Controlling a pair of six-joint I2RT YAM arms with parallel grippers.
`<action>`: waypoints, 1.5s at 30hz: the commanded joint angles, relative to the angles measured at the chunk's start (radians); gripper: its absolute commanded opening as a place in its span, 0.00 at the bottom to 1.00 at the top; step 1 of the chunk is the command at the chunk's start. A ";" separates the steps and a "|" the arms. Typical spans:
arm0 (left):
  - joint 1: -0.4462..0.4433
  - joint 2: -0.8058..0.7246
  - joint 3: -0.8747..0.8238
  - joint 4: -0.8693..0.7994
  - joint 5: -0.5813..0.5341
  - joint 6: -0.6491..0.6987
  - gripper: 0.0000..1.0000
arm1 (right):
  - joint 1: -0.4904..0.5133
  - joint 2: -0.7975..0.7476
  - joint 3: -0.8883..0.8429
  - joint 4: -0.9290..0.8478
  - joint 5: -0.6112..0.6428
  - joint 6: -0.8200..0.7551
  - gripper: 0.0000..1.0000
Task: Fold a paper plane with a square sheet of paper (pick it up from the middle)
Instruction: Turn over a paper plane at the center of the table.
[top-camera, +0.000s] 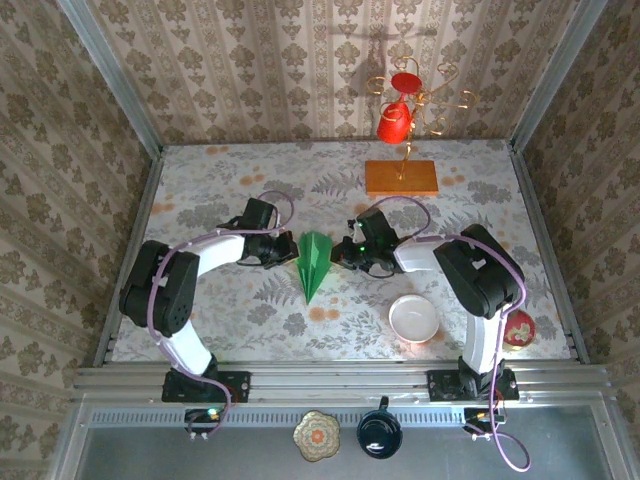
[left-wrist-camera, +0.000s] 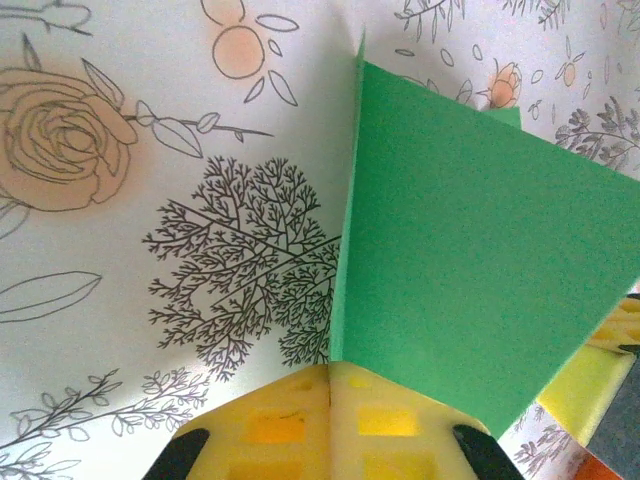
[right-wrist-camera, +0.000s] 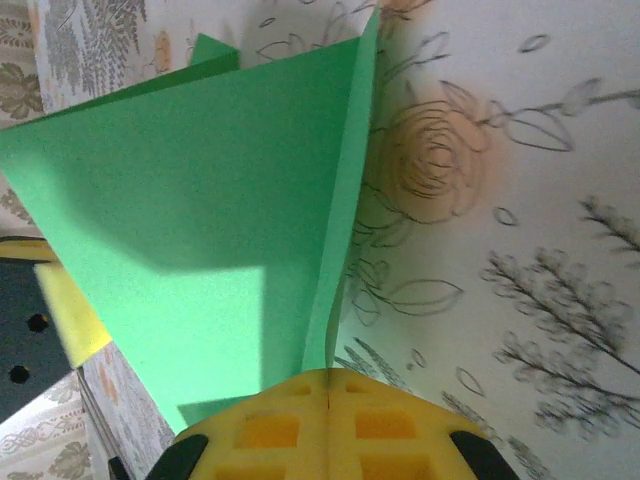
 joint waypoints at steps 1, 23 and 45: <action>0.021 -0.069 -0.013 0.010 -0.033 0.009 0.00 | -0.022 -0.065 -0.016 -0.005 0.014 -0.007 0.02; 0.037 -0.004 -0.075 0.083 -0.022 -0.021 0.04 | -0.040 0.011 -0.003 -0.014 0.007 0.011 0.03; -0.128 -0.229 -0.050 -0.083 -0.118 0.005 0.38 | -0.030 0.012 0.005 0.047 -0.059 0.051 0.03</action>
